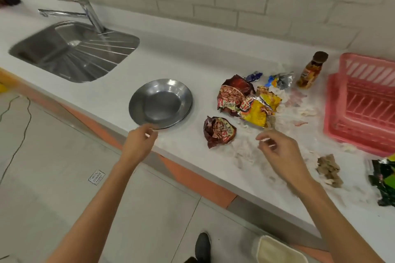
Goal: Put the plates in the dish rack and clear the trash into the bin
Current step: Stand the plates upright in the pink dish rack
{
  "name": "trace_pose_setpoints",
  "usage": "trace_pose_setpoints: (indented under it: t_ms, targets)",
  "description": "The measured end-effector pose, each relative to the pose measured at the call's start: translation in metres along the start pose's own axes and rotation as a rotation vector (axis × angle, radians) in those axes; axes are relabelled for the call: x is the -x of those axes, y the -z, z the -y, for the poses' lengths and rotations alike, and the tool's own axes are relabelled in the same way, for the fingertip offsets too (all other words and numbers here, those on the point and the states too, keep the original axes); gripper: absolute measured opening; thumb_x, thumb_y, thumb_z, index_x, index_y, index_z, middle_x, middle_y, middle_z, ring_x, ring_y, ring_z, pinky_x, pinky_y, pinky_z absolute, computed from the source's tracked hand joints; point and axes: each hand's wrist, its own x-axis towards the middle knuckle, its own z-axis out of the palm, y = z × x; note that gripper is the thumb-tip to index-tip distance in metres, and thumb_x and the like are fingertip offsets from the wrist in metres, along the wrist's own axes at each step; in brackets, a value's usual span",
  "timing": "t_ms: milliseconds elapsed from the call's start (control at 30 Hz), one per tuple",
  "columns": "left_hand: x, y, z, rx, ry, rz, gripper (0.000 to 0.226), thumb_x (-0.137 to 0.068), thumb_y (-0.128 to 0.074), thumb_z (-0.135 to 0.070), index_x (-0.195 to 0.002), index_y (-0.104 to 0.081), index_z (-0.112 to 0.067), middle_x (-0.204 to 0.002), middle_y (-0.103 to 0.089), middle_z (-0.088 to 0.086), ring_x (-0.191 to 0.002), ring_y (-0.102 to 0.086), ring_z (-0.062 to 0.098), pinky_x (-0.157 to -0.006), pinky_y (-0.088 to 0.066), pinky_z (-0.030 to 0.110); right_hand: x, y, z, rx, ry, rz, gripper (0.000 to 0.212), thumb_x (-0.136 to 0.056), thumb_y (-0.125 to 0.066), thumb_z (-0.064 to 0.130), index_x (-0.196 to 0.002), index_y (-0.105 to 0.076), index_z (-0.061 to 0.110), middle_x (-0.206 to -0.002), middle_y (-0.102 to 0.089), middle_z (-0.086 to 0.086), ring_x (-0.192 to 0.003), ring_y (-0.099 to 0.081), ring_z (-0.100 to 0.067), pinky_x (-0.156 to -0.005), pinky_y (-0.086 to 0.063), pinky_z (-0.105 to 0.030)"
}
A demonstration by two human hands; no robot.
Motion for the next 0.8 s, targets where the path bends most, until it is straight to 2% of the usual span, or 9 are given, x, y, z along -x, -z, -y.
trace_pose_setpoints:
  t_ms: [100,200,300,400,500,567,700,800]
  targets:
    - [-0.040,0.016,0.024,0.156,0.152,-0.079,0.018,-0.093,-0.059,-0.029,-0.106,-0.060,-0.016,-0.101,-0.066,0.004,-0.073,-0.067,0.017,-0.053,-0.049,0.025,-0.026,-0.029,0.020,-0.045,-0.052,-0.012,0.016,-0.090,-0.063,0.006,-0.099,-0.069,0.018,-0.109,-0.062,0.004,-0.080,-0.060,0.002,-0.067,-0.044,-0.009]
    - [-0.068,0.018,0.033,0.321,0.350,-0.073,0.032,-0.092,-0.062,-0.034,-0.112,-0.050,-0.012,-0.106,-0.064,0.012,-0.071,-0.068,0.019,-0.048,-0.051,0.028,-0.042,-0.062,0.040,-0.084,-0.054,0.053,0.014,-0.090,-0.062,0.006,-0.097,-0.068,0.017,-0.111,-0.058,0.003,-0.080,-0.060,-0.001,-0.069,-0.045,-0.013]
    - [-0.084,0.013,0.041,0.325,0.353,-0.092,0.045,-0.088,-0.066,-0.038,-0.115,-0.044,-0.009,-0.103,-0.063,0.016,-0.068,-0.068,0.023,-0.048,-0.052,0.030,-0.047,-0.088,0.057,-0.056,-0.013,0.114,0.017,-0.088,-0.062,0.002,-0.099,-0.069,0.012,-0.109,-0.058,-0.002,-0.080,-0.057,-0.001,-0.070,-0.042,-0.007]
    - [-0.096,0.015,0.050,0.213,0.353,-0.091,0.054,-0.082,-0.073,-0.042,-0.108,-0.044,-0.006,-0.090,-0.064,0.014,-0.061,-0.066,0.025,-0.047,-0.051,0.031,-0.046,-0.103,0.069,-0.042,0.003,0.155,0.016,-0.087,-0.062,-0.001,-0.099,-0.069,0.008,-0.108,-0.058,-0.003,-0.074,-0.057,-0.003,-0.066,-0.041,-0.003]
    - [-0.107,0.023,0.060,0.084,0.355,0.015,0.050,-0.080,-0.072,-0.052,-0.082,-0.060,-0.004,-0.069,-0.068,0.014,-0.054,-0.062,0.021,-0.047,-0.047,0.027,-0.045,-0.105,0.072,-0.058,-0.008,0.199,0.013,-0.088,-0.062,-0.001,-0.097,-0.068,0.007,-0.103,-0.058,-0.003,-0.068,-0.056,-0.006,-0.060,-0.042,-0.005]
    - [-0.111,0.028,0.063,0.090,0.370,0.078,0.047,-0.083,-0.070,-0.051,-0.069,-0.064,-0.006,-0.061,-0.065,0.012,-0.049,-0.058,0.020,-0.050,-0.045,0.026,-0.047,-0.102,0.069,-0.079,-0.052,0.201,0.016,-0.088,-0.062,0.000,-0.096,-0.069,0.012,-0.096,-0.060,0.000,-0.063,-0.054,-0.005,-0.058,-0.041,-0.006]
    - [-0.113,0.039,0.065,0.143,0.424,0.162,0.046,-0.084,-0.068,-0.046,-0.066,-0.067,-0.004,-0.051,-0.057,0.006,-0.040,-0.045,0.017,-0.048,-0.038,0.024,-0.050,-0.096,0.062,-0.136,-0.138,0.179,0.021,-0.089,-0.060,0.002,-0.099,-0.068,0.019,-0.095,-0.067,0.005,-0.077,-0.064,-0.017,-0.055,-0.039,-0.009]
    - [-0.105,0.042,0.066,0.158,0.435,0.290,0.053,-0.089,-0.061,-0.047,-0.063,-0.069,-0.003,-0.046,-0.053,0.004,-0.037,-0.036,0.014,-0.046,-0.030,0.021,-0.048,-0.099,0.061,-0.135,-0.125,0.184,0.023,-0.089,-0.058,0.003,-0.100,-0.066,0.022,-0.101,-0.067,0.006,-0.079,-0.066,-0.024,-0.062,-0.045,-0.021]
